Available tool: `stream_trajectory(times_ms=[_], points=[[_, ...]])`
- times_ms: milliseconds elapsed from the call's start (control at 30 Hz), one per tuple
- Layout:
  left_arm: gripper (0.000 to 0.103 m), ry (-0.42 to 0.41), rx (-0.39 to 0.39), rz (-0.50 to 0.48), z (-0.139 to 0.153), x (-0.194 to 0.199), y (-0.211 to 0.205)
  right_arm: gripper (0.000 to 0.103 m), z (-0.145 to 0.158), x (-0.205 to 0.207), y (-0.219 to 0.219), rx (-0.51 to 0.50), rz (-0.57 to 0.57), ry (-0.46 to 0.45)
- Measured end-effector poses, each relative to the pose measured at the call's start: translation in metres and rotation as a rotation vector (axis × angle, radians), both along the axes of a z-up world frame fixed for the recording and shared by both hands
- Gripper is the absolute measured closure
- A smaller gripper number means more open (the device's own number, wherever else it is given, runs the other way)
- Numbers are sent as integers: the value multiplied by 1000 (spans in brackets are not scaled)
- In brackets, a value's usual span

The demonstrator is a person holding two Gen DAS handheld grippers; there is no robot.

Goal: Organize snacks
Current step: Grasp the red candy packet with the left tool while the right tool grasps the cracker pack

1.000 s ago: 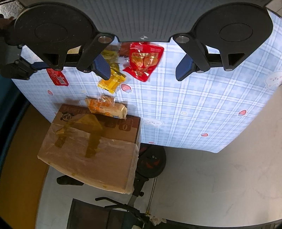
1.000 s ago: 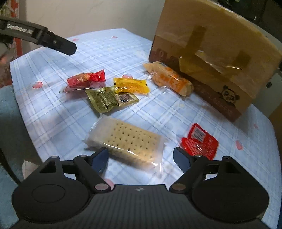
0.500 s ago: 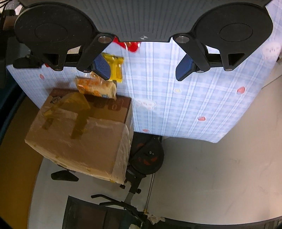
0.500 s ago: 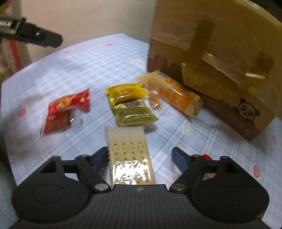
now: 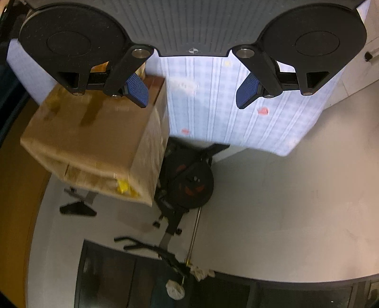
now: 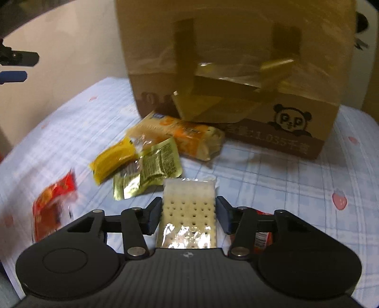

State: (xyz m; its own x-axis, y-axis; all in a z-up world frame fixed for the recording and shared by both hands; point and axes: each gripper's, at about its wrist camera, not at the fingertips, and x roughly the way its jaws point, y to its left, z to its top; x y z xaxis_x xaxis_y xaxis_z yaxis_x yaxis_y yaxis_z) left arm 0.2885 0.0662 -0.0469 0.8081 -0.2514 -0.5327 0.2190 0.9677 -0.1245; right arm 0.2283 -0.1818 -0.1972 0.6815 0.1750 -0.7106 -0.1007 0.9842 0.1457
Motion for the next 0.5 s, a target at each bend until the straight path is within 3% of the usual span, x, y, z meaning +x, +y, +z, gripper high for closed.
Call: stream_trajectory(times_ms=[167, 500], points=[[20, 37, -37, -23, -12, -1, -6, 50, 3, -10, 2, 17, -6, -26], [20, 236, -6, -104, -100, -33, -24, 50, 2, -27, 5, 9, 0, -50]])
